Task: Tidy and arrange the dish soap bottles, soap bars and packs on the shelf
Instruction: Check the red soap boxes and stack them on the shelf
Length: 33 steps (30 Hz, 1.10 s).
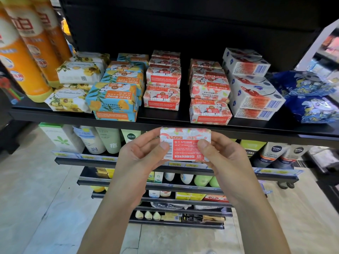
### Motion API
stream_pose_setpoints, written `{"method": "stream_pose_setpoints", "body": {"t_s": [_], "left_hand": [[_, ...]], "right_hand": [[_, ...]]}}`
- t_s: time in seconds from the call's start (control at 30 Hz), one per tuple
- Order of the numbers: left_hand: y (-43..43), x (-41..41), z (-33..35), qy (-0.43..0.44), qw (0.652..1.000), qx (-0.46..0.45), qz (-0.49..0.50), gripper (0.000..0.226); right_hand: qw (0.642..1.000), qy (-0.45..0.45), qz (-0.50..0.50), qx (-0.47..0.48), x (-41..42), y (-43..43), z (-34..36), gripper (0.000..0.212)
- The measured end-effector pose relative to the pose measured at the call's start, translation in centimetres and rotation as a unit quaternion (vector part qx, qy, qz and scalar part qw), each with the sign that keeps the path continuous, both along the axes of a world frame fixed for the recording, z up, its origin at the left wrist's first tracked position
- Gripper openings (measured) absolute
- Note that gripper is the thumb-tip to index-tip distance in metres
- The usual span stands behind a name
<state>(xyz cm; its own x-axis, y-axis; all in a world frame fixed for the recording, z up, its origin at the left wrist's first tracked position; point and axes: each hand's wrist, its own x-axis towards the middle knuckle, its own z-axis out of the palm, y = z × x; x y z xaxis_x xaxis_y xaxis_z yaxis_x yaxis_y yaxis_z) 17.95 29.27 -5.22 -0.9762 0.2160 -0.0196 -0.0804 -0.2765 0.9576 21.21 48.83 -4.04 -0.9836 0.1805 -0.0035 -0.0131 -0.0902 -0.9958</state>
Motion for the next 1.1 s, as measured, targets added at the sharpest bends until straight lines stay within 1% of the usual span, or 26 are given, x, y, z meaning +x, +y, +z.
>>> {"method": "stream_pose_setpoints", "body": {"t_s": [0.17,0.23,0.27,0.33,0.43,0.47,0.53,0.7,0.8,0.9,0.97,1.1], "left_hand": [[0.0,0.0,0.1,-0.003,1.000,0.001,-0.002,0.046],[0.0,0.2,0.2,-0.008,1.000,-0.008,-0.016,0.044],[0.1,0.2,0.3,-0.012,1.000,-0.013,-0.022,0.045],[0.1,0.2,0.3,-0.028,0.999,-0.006,-0.021,0.047],[0.1,0.1,0.5,-0.058,0.998,0.010,-0.007,0.065],[0.1,0.0,0.5,-0.059,0.998,0.010,-0.007,0.068],[0.2,0.0,0.5,-0.056,0.998,0.010,-0.012,0.059],[-0.1,-0.3,0.3,-0.053,0.998,0.043,-0.017,0.034],[-0.1,-0.4,0.1,-0.049,0.998,0.045,0.004,0.045],[-0.1,-0.5,0.0,-0.052,0.998,0.043,0.013,0.055],[-0.2,-0.4,0.0,-0.053,0.998,0.032,0.015,0.057],[-0.1,-0.4,-0.1,-0.053,0.998,0.016,0.017,0.049]], "right_hand": [[1.000,0.015,-0.006,-0.015,0.1,-0.1,-0.4,0.055],[0.999,0.039,-0.007,-0.009,0.2,-0.1,-0.6,0.048],[0.998,0.055,-0.006,-0.003,0.3,-0.1,-0.6,0.044],[0.996,0.085,0.003,0.007,0.3,0.0,-0.5,0.044],[0.993,0.115,0.023,0.010,0.1,0.2,-0.7,0.044],[0.992,0.121,0.029,0.012,0.1,0.4,-0.8,0.044],[0.991,0.124,0.042,0.011,0.0,0.5,-1.0,0.045],[0.992,0.102,0.068,-0.011,0.0,0.4,-0.8,0.055],[0.997,0.044,0.062,-0.001,0.0,0.3,-0.5,0.070],[1.000,-0.014,0.021,0.013,0.0,0.1,-0.3,0.078],[0.999,-0.035,0.001,0.000,0.0,-0.2,-0.2,0.074],[0.999,-0.048,0.004,0.006,0.1,-0.6,0.1,0.070]]}}
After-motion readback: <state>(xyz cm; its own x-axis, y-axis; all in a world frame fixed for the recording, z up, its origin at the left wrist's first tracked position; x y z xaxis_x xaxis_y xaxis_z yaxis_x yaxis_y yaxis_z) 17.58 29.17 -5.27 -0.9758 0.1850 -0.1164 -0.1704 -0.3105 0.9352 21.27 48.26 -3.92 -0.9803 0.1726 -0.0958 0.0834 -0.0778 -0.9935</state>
